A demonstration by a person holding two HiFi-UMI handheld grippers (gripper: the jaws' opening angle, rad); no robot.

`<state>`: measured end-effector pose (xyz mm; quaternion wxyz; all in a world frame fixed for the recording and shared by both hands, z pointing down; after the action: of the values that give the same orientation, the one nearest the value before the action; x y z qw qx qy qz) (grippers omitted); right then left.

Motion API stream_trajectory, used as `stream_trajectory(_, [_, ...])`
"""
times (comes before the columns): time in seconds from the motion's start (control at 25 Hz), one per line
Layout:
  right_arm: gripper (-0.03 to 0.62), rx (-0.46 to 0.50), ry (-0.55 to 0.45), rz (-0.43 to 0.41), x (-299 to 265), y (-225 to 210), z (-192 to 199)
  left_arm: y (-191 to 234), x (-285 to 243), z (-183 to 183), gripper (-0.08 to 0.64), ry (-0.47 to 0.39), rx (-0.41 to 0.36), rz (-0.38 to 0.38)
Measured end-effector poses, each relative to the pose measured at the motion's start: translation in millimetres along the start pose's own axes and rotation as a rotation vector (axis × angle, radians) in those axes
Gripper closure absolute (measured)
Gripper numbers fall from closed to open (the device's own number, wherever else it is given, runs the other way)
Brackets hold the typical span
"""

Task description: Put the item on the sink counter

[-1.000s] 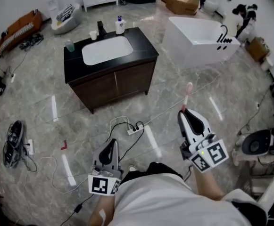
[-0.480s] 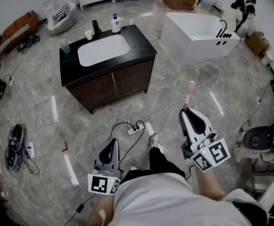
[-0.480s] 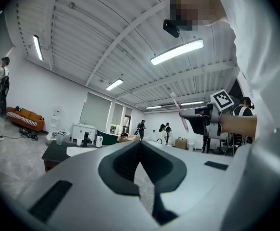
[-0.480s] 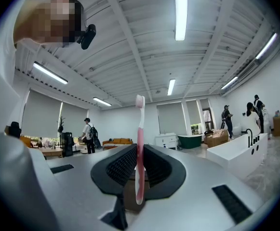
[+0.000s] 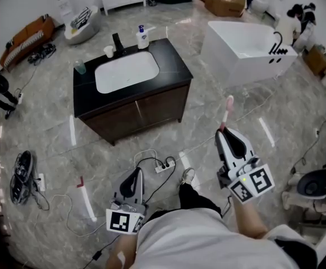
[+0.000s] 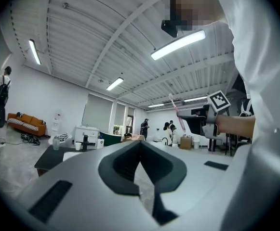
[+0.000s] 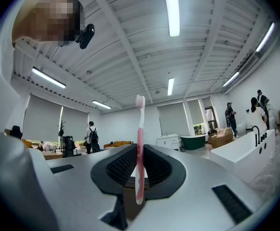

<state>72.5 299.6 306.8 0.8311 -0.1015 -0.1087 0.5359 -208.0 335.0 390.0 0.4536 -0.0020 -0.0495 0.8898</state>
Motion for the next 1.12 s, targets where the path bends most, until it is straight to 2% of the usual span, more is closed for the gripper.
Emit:
stream_trajectory(0.48, [0.526, -0.069, 0.047, 0.048, -48.9, -117.5, 0.5, -5.4, -132.8, 11.6, 0.557, 0.057, 0.014, 0.041])
stream_trajectory(0.76, [0.526, -0.076, 0.067, 0.028, -75.7, -170.7, -9.3, -10.8, -201.1, 4.5, 0.557, 0.071, 0.0, 0.037])
stream_trajectory(1.12, [0.526, -0.13, 0.058, -0.016, -104.2, -226.4, -14.3, -19.1, -279.6, -1.1, 0.557, 0.084, -0.014, 0.037])
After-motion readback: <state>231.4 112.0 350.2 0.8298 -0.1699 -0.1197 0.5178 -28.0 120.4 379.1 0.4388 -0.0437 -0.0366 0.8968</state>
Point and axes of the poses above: the fingertips, and each gripper's own axes: x backward along the fingers, y to its left, z out of its underside, the point moved 5 cm from there along x, backward along the fingers, and after that the axes turned 10 degrees about -x, right-handed, at the moved point
